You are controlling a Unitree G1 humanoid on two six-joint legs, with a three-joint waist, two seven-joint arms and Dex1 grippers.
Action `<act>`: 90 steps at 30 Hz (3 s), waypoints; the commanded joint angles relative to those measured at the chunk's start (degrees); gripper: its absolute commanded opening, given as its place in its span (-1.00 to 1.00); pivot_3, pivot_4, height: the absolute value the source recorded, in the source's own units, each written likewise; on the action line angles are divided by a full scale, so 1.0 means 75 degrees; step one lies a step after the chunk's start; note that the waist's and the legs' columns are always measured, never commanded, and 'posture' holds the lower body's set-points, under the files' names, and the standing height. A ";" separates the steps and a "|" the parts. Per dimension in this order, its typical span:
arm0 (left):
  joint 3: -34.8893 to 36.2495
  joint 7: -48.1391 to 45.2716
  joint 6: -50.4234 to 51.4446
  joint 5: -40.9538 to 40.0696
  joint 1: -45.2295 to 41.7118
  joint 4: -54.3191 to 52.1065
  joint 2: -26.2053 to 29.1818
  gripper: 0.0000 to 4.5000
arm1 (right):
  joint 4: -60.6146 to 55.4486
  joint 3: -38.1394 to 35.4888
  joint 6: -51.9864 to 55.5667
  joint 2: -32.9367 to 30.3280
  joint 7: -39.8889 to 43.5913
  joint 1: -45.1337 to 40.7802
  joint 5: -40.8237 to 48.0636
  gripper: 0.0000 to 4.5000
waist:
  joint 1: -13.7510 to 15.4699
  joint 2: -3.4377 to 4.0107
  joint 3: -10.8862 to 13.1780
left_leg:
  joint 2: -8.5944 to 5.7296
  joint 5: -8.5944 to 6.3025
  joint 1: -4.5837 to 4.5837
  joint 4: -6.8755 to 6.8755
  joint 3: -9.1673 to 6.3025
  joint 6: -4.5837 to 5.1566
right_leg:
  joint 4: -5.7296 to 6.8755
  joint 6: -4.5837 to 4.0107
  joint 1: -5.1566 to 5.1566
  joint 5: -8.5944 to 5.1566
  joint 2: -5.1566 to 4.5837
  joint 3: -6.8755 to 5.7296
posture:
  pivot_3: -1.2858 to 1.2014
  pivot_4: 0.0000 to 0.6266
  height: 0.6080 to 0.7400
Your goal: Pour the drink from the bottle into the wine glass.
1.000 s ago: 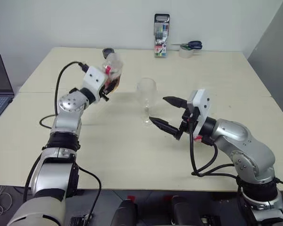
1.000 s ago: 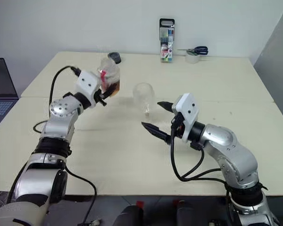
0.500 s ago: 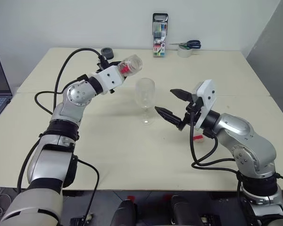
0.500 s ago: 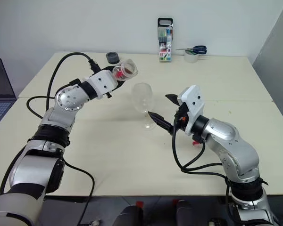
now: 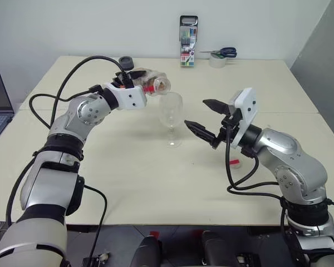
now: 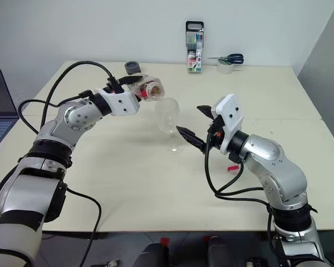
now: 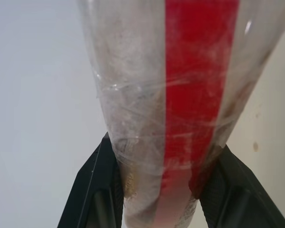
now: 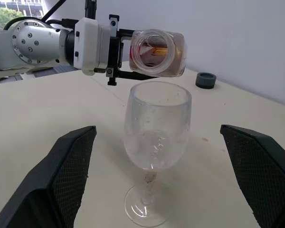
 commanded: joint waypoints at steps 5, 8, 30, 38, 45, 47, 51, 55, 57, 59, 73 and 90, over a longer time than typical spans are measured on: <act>-0.0190 0.0895 -0.0282 0.0587 -0.0627 -0.0081 0.0291 -0.26 | -0.0175 -0.0387 -0.0461 -0.0237 0.0814 -0.0060 0.0499 1.00 | -0.0002 0.0000 0.0000 | -0.0001 0.0000 -0.0001 0.0000 -0.0001 0.0001 | -0.0001 0.0000 0.0000 0.0000 0.0000 0.0000 | 0.03 -0.52 1.00; -0.0293 0.1144 -0.0316 0.0795 -0.0730 -0.0042 0.0347 -0.26 | -0.0066 -0.0493 -0.0535 -0.0378 0.1039 -0.0083 0.0592 1.00 | -0.0005 0.0000 0.0000 | -0.0001 0.0000 -0.0001 0.0000 0.0000 0.0001 | 0.0000 0.0000 0.0000 0.0000 0.0000 0.0000 | 0.03 -0.52 1.00; -0.0800 0.2226 -0.0082 0.1624 -0.1137 0.0522 0.0518 -0.26 | -0.0060 -0.0185 -0.0595 -0.0392 0.0994 -0.0077 0.0345 1.00 | -0.0031 0.0000 0.0000 | -0.0003 0.0000 -0.0002 0.0003 0.0002 0.0000 | 0.0025 0.0000 -0.0011 0.0000 -0.0001 0.0002 | 0.03 -0.52 1.00; -0.0937 0.2428 -0.0061 0.1769 -0.1192 0.0652 0.0537 -0.26 | -0.0164 0.0122 -0.0591 -0.0208 0.0782 -0.0030 0.0217 1.00 | -0.0034 0.0000 0.0000 | -0.0003 0.0000 -0.0003 0.0003 0.0003 -0.0001 | 0.0031 0.0000 -0.0017 0.0000 -0.0002 0.0002 | 0.03 -0.52 1.00; -0.1045 0.2579 -0.0104 0.1863 -0.1295 0.0730 0.0539 -0.26 | -0.0117 0.0387 -0.0666 -0.0031 0.0612 0.0019 -0.0071 1.00 | -0.0038 0.0000 0.0000 | -0.0003 0.0001 -0.0003 0.0004 0.0003 -0.0002 | 0.0036 0.0000 -0.0021 0.0000 -0.0003 0.0003 | 0.03 -0.52 1.00; -0.1089 0.2632 -0.0110 0.1908 -0.1337 0.0771 0.0545 -0.26 | -0.0126 0.0438 -0.0667 0.0024 0.0565 0.0025 -0.0134 1.00 | -0.0038 0.0000 0.0000 | -0.0004 0.0001 -0.0007 0.0005 0.0003 -0.0002 | 0.0036 0.0000 -0.0024 0.0000 -0.0002 0.0002 | 0.03 -0.52 1.00; -0.1149 0.2723 -0.0115 0.1999 -0.1401 0.0843 0.0544 -0.26 | -0.0173 0.0510 -0.0646 0.0123 0.0466 0.0054 -0.0207 1.00 | -0.0039 0.0000 0.0000 | -0.0004 0.0001 -0.0007 0.0006 0.0003 -0.0002 | 0.0037 0.0000 -0.0024 0.0000 -0.0003 0.0002 | 0.03 -0.52 1.00; -0.1231 0.2837 -0.0126 0.2042 -0.1462 0.0921 0.0535 -0.26 | -0.0096 0.0535 -0.0660 0.0216 0.0330 0.0037 -0.0360 1.00 | -0.0039 0.0000 0.0000 | -0.0005 0.0001 -0.0007 0.0006 0.0004 -0.0002 | 0.0038 0.0000 -0.0025 0.0000 -0.0003 0.0002 | 0.03 -0.52 1.00; -0.1276 0.2891 -0.0137 0.2080 -0.1494 0.0956 0.0539 -0.26 | -0.0056 0.0532 -0.0662 0.0268 0.0288 0.0023 -0.0371 1.00 | -0.0042 0.0000 0.0000 | -0.0005 0.0001 -0.0007 0.0006 0.0004 -0.0002 | 0.0039 0.0000 -0.0026 0.0000 -0.0003 0.0002 | 0.03 -0.52 1.00; -0.1310 0.2940 -0.0139 0.2104 -0.1523 0.1010 0.0550 -0.26 | -0.0034 0.0532 -0.0647 0.0311 0.0263 0.0017 -0.0387 1.00 | -0.0045 0.0000 0.0000 | -0.0005 0.0001 -0.0007 0.0006 0.0004 -0.0002 | 0.0039 0.0000 -0.0026 0.0000 -0.0003 0.0002 | 0.03 -0.52 1.00; -0.1469 0.3130 -0.0179 0.2231 -0.1707 0.1191 0.0562 -0.26 | -0.0152 0.0628 -0.0528 0.0497 0.0119 0.0197 -0.0409 1.00 | -0.0048 0.0000 0.0000 | -0.0005 0.0001 -0.0008 0.0006 0.0004 -0.0002 | 0.0041 0.0000 -0.0027 0.0000 -0.0003 0.0002 | 0.03 -0.52 1.00; -0.1680 0.3308 -0.0191 0.2321 -0.1834 0.1260 0.0611 -0.26 | -0.0180 0.0744 -0.0462 0.0628 0.0081 0.0240 -0.0429 1.00 | -0.0057 0.0000 0.0000 | -0.0005 0.0002 -0.0009 0.0008 0.0004 -0.0003 | 0.0046 0.0000 -0.0030 0.0000 -0.0003 0.0002 | 0.03 -0.52 1.00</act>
